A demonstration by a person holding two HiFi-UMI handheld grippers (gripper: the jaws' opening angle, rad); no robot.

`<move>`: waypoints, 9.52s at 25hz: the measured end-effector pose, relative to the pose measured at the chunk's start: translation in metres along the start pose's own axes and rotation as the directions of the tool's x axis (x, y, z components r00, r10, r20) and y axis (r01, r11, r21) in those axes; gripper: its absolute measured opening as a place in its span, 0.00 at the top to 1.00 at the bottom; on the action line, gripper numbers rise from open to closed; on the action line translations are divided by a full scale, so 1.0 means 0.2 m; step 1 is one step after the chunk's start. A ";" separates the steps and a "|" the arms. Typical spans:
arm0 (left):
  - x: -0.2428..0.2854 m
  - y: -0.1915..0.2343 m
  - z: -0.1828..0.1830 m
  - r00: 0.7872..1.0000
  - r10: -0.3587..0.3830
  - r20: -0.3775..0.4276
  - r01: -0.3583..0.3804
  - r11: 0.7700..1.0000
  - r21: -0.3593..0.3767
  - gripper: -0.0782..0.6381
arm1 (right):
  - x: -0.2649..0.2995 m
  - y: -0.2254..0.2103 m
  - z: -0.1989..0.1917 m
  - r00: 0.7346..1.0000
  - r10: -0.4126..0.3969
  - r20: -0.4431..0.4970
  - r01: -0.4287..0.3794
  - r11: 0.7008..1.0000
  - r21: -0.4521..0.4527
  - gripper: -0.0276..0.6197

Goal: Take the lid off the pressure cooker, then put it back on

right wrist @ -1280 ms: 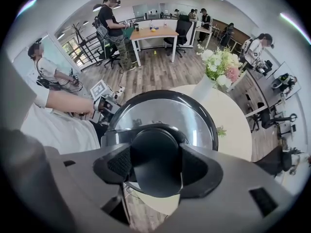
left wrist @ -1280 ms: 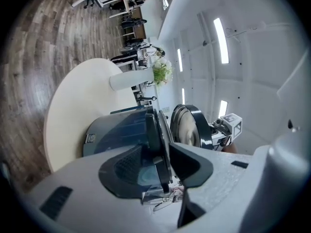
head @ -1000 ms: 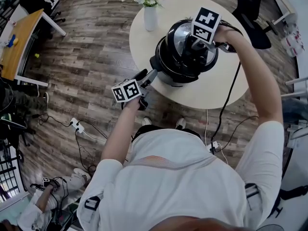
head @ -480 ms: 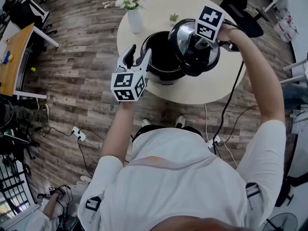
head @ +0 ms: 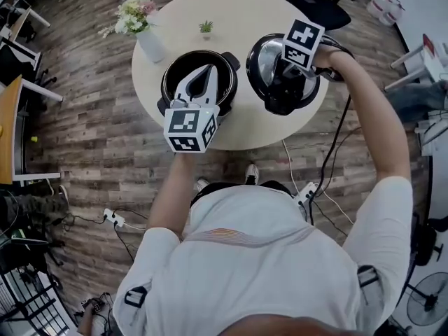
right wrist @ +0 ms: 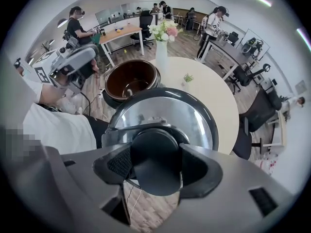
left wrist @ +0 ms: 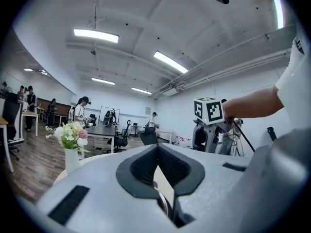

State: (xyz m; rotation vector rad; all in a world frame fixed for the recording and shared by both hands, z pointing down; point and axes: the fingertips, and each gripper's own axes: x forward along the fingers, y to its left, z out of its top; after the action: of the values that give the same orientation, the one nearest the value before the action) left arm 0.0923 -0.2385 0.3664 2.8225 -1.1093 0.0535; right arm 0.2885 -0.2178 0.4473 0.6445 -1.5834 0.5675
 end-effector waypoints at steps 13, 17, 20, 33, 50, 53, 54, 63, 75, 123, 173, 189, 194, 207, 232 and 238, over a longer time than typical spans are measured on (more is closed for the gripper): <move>0.30 -0.39 -0.06 0.995 -0.090 -0.034 0.090 0.996 0.007 0.88 | 0.60 -0.12 -0.42 0.998 0.048 -0.047 -0.043 0.994 0.099 0.50; 0.33 -0.39 -0.07 0.996 -0.073 -0.050 0.074 0.997 0.008 0.88 | 0.80 -0.16 -0.46 0.996 0.051 -0.075 -0.043 0.994 0.105 0.50; 0.34 -0.36 -0.08 0.997 -0.050 -0.055 0.051 0.999 0.005 0.88 | 0.93 -0.18 -0.48 0.993 0.063 -0.099 -0.053 0.993 0.102 0.50; 0.32 -0.25 -0.14 0.998 0.009 -0.065 -0.011 1.000 -0.028 0.89 | 1.20 -0.16 -0.51 0.991 0.071 -0.116 -0.061 0.994 0.092 0.50; 0.27 -0.10 -0.10 0.998 0.022 -0.057 -0.025 0.999 -0.045 0.88 | 0.54 -0.25 -0.19 0.828 -0.213 0.518 0.055 0.951 0.303 0.41; 0.23 -0.06 -0.05 0.998 0.032 -0.049 -0.033 0.999 -0.033 0.88 | 0.18 -0.25 -0.18 0.659 -0.359 0.660 0.100 0.912 0.397 0.41; 0.21 -0.05 -0.03 0.998 0.036 -0.045 -0.037 0.999 -0.029 0.88 | 0.06 -0.24 -0.19 0.602 -0.400 0.691 0.107 0.898 0.427 0.41; 0.06 0.06 0.14 0.997 0.072 -0.004 -0.072 0.996 0.043 0.88 | -0.71 -0.07 -0.43 0.160 -0.667 0.728 0.096 0.745 0.661 0.41; 0.00 0.05 0.17 0.999 0.044 0.001 -0.044 0.998 0.037 0.88 | -0.48 -0.05 -0.38 0.449 -0.573 0.686 0.197 0.812 0.550 0.41; 0.07 0.00 -0.17 0.985 0.122 -0.121 -0.131 0.989 -0.066 0.88 | 1.19 -0.17 -0.50 0.991 0.013 0.136 -0.028 0.994 0.103 0.50; -0.88 0.62 -0.09 0.932 0.363 -0.021 -0.361 0.918 -0.164 0.88 | 0.25 0.62 1.17 0.996 0.089 -0.011 -0.082 0.864 -0.497 0.52; -0.88 0.68 -0.09 0.935 0.355 -0.022 -0.353 0.921 -0.164 0.88 | 0.38 0.64 1.26 0.993 0.103 -0.049 -0.114 0.882 -0.458 0.52; -0.85 0.70 -0.07 0.937 0.349 -0.022 -0.348 0.923 -0.164 0.88 | 0.38 0.65 1.26 0.991 0.119 -0.055 -0.130 0.849 -0.512 0.53; -0.82 0.70 -0.07 0.941 0.337 -0.023 -0.336 0.927 -0.166 0.88 | 0.39 0.69 1.19 0.987 0.030 -0.157 -0.147 0.554 -0.820 0.53; -0.75 0.73 0.20 0.949 0.311 0.046 -0.309 0.950 -0.050 0.88 | -0.63 0.55 1.19 0.510 0.049 0.859 0.254 0.945 -0.205 0.65; -0.67 0.63 0.32 0.962 0.261 0.075 -0.259 0.965 -0.038 0.88 | -0.91 0.54 0.84 0.204 -0.198 0.959 0.199 0.967 0.157 0.92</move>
State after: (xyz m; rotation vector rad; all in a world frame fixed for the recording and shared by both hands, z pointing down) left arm -0.0921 -0.2463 0.3038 2.6574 -1.4802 -0.0535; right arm 0.1056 -0.2413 0.2499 1.3629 -2.6267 -0.1830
